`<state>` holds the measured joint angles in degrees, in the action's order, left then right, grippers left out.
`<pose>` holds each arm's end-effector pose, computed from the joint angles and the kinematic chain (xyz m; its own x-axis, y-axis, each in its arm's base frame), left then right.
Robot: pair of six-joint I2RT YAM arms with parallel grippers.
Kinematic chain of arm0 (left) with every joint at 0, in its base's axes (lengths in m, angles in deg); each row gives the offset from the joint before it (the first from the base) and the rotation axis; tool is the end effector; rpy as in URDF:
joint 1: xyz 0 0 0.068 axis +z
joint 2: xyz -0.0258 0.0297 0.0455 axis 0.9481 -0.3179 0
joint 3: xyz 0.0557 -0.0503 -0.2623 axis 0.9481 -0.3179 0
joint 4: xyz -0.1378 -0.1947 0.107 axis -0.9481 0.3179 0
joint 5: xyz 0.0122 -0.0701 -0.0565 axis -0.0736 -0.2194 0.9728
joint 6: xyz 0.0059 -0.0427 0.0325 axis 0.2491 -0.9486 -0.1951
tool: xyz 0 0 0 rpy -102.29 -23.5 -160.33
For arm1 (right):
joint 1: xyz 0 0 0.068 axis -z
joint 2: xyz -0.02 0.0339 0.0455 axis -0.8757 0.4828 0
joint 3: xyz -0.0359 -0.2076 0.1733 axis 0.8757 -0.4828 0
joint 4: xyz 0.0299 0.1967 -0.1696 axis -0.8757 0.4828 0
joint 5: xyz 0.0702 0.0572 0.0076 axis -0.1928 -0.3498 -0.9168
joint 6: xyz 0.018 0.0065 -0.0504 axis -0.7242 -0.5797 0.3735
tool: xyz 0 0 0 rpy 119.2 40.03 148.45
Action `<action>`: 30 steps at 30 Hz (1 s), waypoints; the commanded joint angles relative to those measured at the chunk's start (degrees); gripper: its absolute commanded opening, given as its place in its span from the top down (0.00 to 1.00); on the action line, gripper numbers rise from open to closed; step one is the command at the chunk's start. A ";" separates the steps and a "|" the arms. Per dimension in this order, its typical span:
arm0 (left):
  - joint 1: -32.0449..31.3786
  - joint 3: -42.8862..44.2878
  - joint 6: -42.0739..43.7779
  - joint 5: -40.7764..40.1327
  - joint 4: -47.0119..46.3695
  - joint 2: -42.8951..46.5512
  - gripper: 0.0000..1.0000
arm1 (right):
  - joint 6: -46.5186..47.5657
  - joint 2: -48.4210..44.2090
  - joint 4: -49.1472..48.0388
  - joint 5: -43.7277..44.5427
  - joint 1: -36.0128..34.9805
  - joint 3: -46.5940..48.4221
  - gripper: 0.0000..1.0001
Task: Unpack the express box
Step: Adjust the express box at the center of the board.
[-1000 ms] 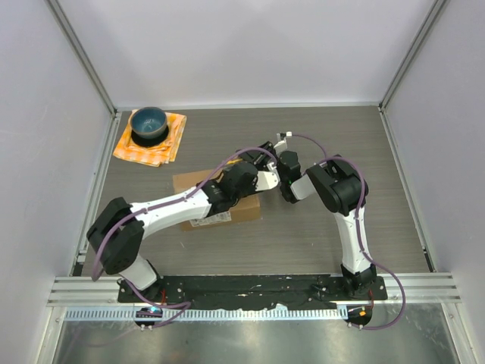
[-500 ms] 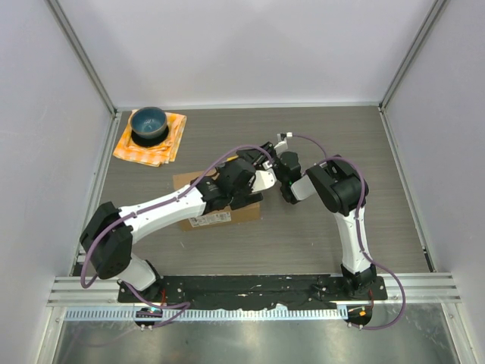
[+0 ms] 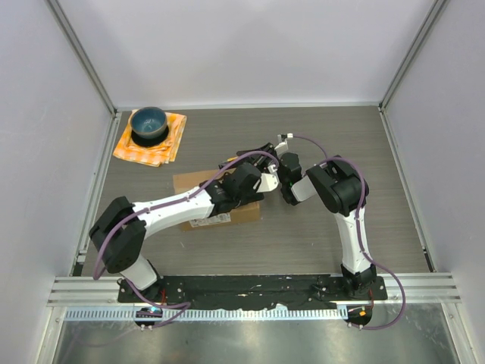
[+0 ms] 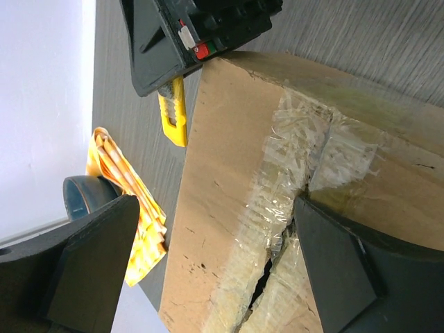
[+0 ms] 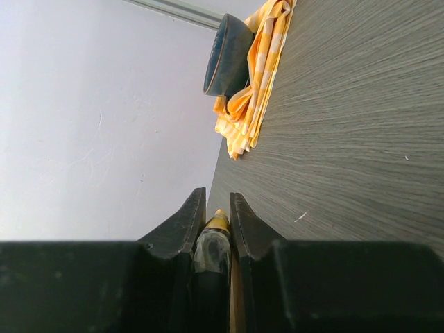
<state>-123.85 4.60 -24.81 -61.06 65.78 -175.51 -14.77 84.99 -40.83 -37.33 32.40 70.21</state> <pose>0.2261 -0.2655 0.2355 -0.0775 0.9037 -0.4211 0.6350 0.3704 0.6780 0.3639 0.2111 0.1202 -0.6530 0.6667 -0.3592 -0.2831 0.2250 0.9323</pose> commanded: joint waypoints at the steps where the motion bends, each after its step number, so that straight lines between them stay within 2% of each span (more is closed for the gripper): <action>1: -1.31 -1.17 -1.21 0.05 -1.06 0.62 0.00 | 0.92 -0.77 0.70 -1.70 -0.89 -1.87 0.99; 14: -3.78 -2.31 -5.08 3.49 5.97 3.35 0.00 | 0.83 -0.68 0.70 -1.70 -0.80 -1.87 0.99; 20: -3.78 -3.46 -4.12 1.47 3.69 1.95 0.00 | 0.48 -0.68 0.52 -1.61 -0.89 -1.78 0.99; 26: -3.78 -6.09 0.00 -4.15 -3.95 -2.80 0.00 | 0.74 -1.74 0.96 -1.79 -0.98 -1.96 0.99; 29: -3.78 -7.15 2.99 -7.49 -8.96 -4.04 0.09 | 1.00 -2.35 1.14 -1.97 -1.15 -2.75 0.99; 30: -3.78 -7.33 3.61 -7.94 -10.88 -3.51 0.24 | 1.18 -2.53 1.14 -2.05 -1.24 -3.10 0.99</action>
<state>-127.08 0.60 -23.94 -67.84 59.20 -176.84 -15.51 84.73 -41.64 -37.99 32.07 69.29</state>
